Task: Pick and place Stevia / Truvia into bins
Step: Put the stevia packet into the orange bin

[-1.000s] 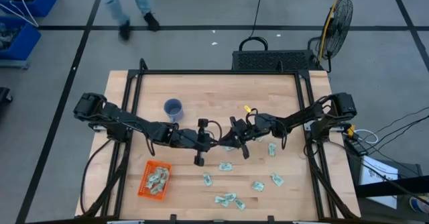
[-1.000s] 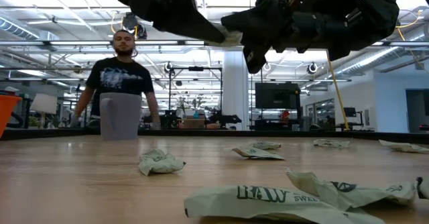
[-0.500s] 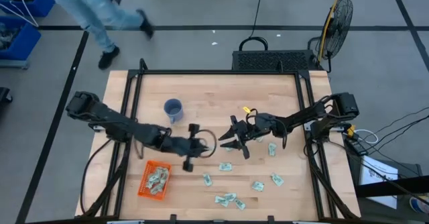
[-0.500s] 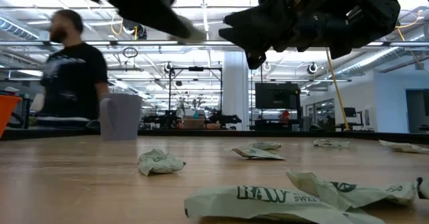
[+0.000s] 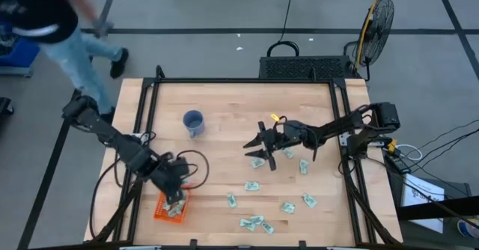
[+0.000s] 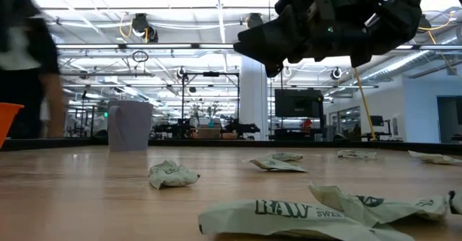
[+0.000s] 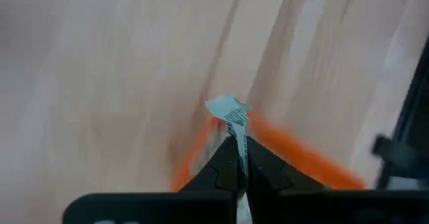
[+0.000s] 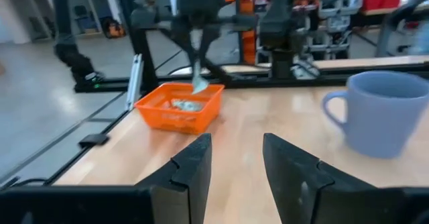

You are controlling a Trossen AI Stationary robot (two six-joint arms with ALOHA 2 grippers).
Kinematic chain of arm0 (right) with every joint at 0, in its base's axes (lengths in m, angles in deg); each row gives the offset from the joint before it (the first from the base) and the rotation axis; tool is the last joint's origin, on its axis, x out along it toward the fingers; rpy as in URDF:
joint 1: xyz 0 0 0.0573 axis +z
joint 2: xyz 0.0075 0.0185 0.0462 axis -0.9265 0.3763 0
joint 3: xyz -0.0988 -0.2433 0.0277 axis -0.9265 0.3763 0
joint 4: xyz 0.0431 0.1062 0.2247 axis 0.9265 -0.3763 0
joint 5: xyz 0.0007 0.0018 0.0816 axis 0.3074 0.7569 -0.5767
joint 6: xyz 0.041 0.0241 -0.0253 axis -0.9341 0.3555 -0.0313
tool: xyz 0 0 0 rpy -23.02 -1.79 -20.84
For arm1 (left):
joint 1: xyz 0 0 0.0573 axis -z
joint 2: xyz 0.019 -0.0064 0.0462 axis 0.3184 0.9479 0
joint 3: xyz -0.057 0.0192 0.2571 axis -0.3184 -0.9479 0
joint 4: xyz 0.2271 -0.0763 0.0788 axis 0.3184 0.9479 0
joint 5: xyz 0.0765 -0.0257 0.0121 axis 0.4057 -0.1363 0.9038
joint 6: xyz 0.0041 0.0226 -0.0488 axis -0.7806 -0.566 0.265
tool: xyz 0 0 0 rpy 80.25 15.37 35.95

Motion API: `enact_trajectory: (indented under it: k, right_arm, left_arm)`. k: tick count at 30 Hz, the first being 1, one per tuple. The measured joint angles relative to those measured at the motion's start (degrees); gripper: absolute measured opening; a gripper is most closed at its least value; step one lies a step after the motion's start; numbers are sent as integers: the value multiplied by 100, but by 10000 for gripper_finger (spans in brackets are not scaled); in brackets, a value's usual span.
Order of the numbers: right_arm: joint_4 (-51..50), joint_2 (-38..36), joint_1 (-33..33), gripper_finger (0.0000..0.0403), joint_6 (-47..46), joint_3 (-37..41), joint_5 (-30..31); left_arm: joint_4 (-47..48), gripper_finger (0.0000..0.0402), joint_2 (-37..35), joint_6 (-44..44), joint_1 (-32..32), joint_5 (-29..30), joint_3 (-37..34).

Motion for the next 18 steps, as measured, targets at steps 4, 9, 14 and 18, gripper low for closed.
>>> enact_trajectory:
  k: [4,9,14,18]
  right_arm:
    - [37,0,-199,130,-4,0,0]
    - [328,0,-380,130,-7,0,-3]
    - [450,0,-452,130,-7,0,-4]
    - [589,0,-476,130,-7,0,-7]
  left_arm:
    - [579,17,254,1476,370,-538,0]
    - [748,11,626,2400,722,-976,0]
    - [805,59,1013,2736,861,-895,0]
    - [822,89,1202,2763,862,-910,0]
